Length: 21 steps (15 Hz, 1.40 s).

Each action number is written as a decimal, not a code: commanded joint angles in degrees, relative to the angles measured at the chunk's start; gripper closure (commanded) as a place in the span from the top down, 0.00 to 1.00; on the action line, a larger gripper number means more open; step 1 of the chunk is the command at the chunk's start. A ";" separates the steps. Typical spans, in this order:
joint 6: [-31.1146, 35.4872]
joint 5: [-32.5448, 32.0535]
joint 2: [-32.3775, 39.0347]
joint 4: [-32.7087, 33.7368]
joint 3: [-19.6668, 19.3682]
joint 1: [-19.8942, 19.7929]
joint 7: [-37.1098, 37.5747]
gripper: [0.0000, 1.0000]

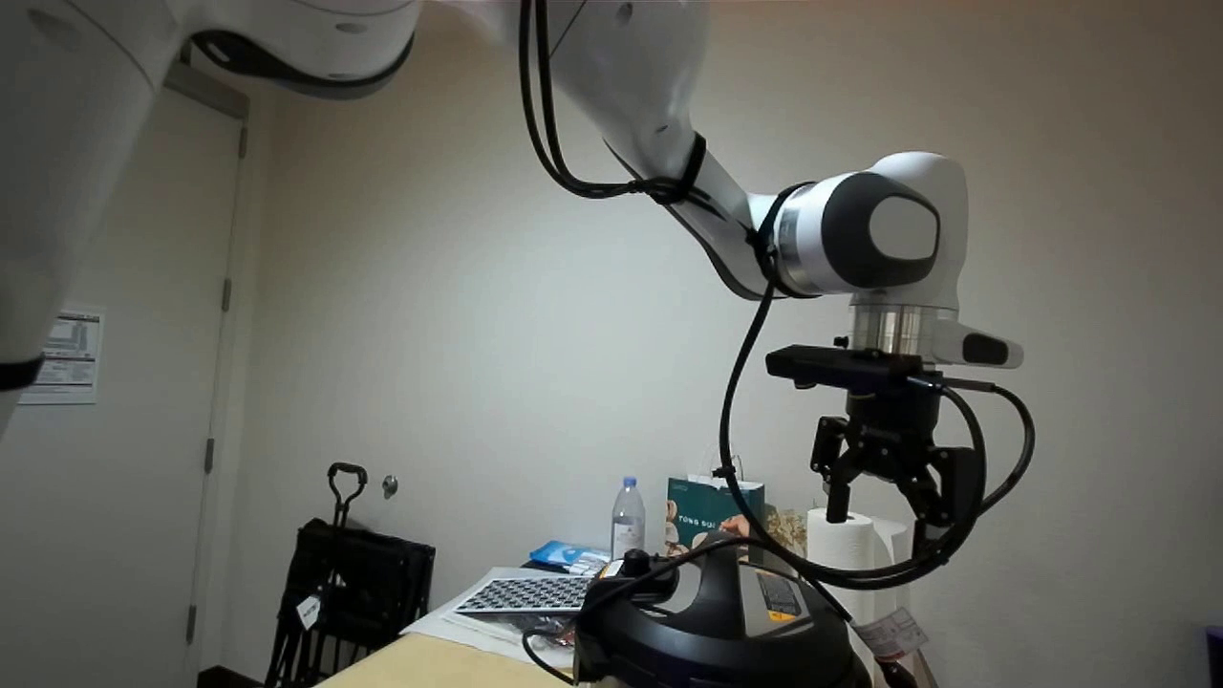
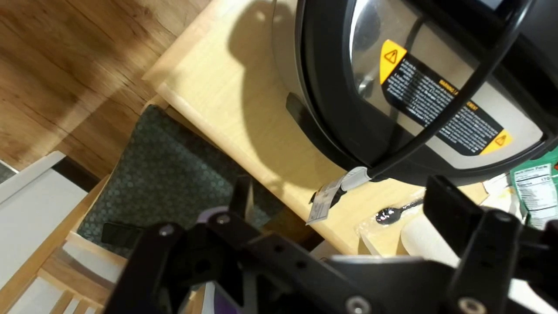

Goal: Remove the cable from the top of the rice cooker

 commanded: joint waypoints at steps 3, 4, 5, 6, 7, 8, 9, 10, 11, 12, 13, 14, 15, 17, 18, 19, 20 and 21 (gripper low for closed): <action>-0.04 0.16 0.57 0.75 0.96 -0.89 0.22 1.00; -0.94 2.08 2.09 2.37 1.57 -1.19 -1.34 1.00; -1.03 2.17 2.80 3.13 1.86 -1.17 -1.62 1.00; -0.61 1.89 3.91 4.24 2.31 -0.87 -1.45 1.00; -0.40 1.62 4.73 5.10 2.74 -0.74 -1.28 1.00; 0.03 0.83 6.00 6.27 3.21 -0.32 -0.24 1.00; 0.38 0.19 6.93 7.11 3.55 -0.08 0.51 1.00; 1.13 -0.82 8.05 7.72 3.77 0.33 1.77 1.00; 2.00 -1.68 8.84 8.11 3.89 0.66 2.78 1.00; 2.99 -4.12 9.55 8.30 3.41 1.40 5.12 1.00; 4.38 -6.07 10.18 8.52 2.98 1.88 6.93 1.00; 2.31 -3.43 8.76 7.65 4.23 0.57 3.83 1.00; 3.24 -4.62 9.50 7.95 4.17 0.84 5.06 1.00; 3.59 -5.25 10.20 8.33 4.12 1.01 5.69 1.00; -0.62 -2.71 9.57 8.50 4.99 0.50 5.44 1.00; -3.46 -0.58 9.36 8.55 5.66 0.17 5.32 1.00; -5.88 1.62 9.14 8.22 6.23 0.12 5.73 1.00; -8.15 3.76 9.26 8.49 6.69 -0.06 5.57 1.00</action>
